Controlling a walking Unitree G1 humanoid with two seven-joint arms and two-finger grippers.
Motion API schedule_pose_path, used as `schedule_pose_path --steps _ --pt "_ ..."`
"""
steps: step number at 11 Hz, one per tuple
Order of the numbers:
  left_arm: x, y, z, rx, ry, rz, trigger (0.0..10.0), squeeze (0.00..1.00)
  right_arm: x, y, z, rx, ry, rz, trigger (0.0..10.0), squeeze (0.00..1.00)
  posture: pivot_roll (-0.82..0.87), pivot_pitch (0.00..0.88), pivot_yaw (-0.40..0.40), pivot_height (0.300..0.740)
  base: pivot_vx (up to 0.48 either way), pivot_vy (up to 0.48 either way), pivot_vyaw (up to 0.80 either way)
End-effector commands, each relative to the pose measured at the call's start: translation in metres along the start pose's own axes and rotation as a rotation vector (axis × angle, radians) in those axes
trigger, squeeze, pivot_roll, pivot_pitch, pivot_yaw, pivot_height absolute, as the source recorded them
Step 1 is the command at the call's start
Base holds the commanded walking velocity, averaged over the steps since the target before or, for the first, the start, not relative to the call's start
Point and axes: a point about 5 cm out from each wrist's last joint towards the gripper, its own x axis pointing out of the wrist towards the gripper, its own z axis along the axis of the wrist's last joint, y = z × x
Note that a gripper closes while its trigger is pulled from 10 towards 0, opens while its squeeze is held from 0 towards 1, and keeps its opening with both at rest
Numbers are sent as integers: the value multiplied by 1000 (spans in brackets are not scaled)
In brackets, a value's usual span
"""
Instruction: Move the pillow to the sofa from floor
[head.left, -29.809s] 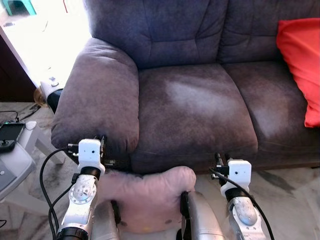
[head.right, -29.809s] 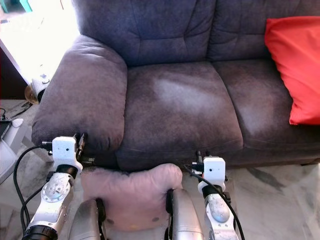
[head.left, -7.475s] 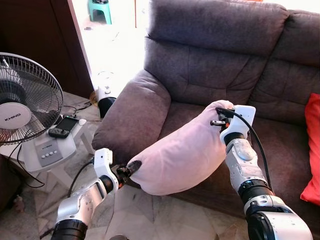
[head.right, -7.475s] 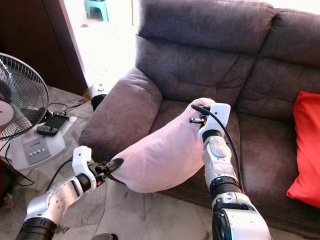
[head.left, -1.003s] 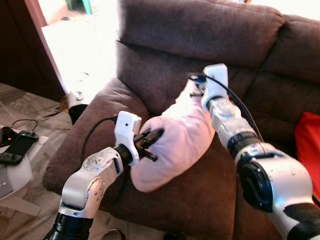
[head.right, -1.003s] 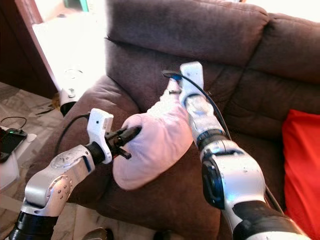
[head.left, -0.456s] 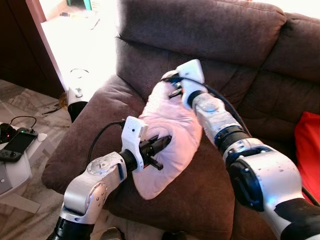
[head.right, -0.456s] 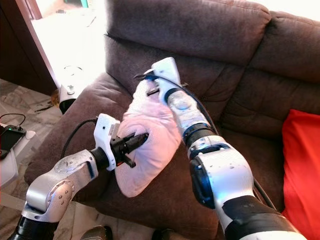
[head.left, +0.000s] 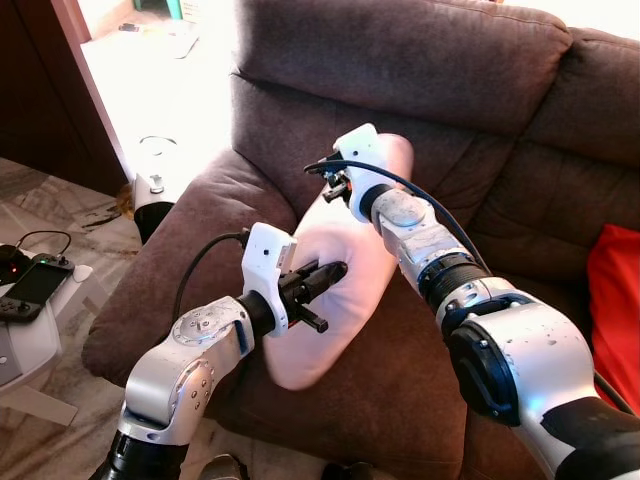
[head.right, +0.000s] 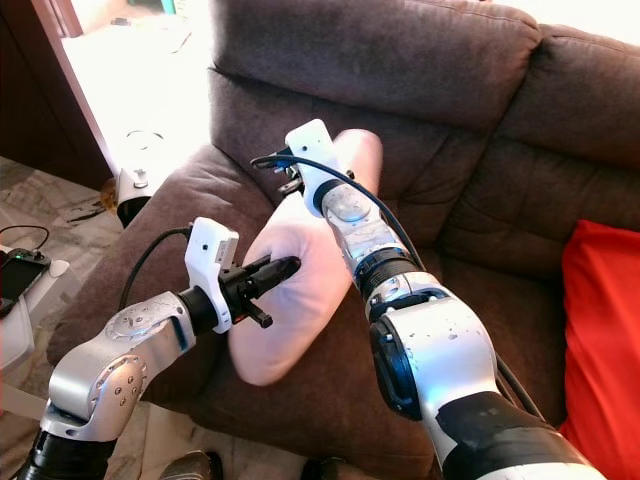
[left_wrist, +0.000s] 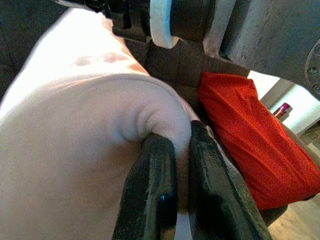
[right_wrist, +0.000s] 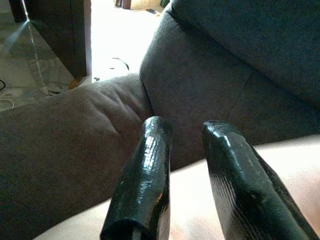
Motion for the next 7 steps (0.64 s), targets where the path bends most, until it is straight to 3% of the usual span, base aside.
schedule_pose_path --steps 1,3,4,5,6,7 --pt "0 -7 11 33 -47 -41 10000 0 0 -6 6 5 -15 -14 10000 1000 188 119 -162 740 0 0 0" --pt "-1 -5 12 41 -47 -36 10000 0 0 -8 9 12 -34 -24 10000 1000 193 118 -162 740 0 0 0" --pt "-2 -6 13 42 -46 -37 10000 0 -1 -12 14 -10 -58 -51 10000 0 191 120 -162 740 0 0 0" --pt "-2 -7 13 39 -47 -40 10000 0 -3 -24 17 -16 -76 -116 10000 0 193 124 -162 740 0 0 0" --pt "-1 -8 12 35 -41 -39 10000 0 -9 -46 18 60 -87 -241 10000 0 191 125 -163 740 0 0 0" --pt "-2 -3 8 24 -29 -3 10000 0 -24 -80 5 121 -77 -411 10000 0 187 125 -164 740 0 0 0"
